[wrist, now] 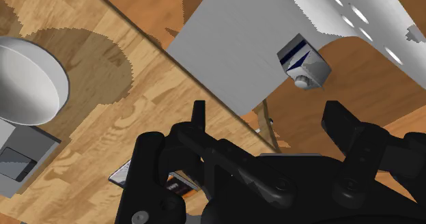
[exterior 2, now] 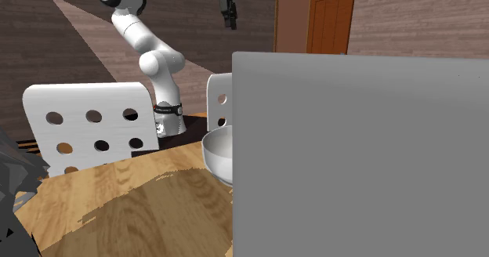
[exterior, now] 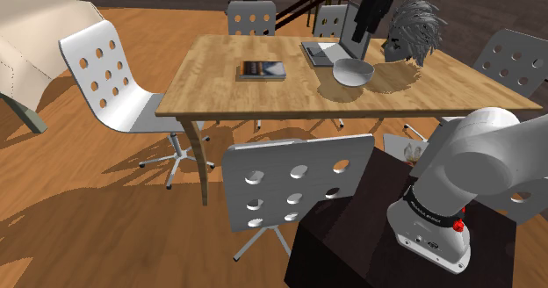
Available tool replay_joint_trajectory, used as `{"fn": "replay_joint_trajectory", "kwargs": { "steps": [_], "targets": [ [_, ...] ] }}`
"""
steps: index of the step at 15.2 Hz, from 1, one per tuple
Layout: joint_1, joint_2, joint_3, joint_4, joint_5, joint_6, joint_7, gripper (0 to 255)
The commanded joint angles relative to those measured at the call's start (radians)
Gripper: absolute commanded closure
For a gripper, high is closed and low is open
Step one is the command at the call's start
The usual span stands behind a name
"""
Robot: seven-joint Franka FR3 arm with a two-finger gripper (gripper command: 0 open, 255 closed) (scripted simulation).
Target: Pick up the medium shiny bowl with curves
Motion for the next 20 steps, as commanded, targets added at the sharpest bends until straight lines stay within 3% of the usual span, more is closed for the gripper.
{"fn": "replay_joint_trajectory", "kwargs": {
  "steps": [1,11,20],
  "targets": [
    [0.0,0.0,0.0,0.0,0.0,0.0,0.0,0],
    [-0.056,0.153,-0.157,-0.087,-0.096,0.253,-0.149,0],
    [-0.086,0.388,-0.303,-0.058,-0.125,0.478,-0.288,0]
  ]
}}
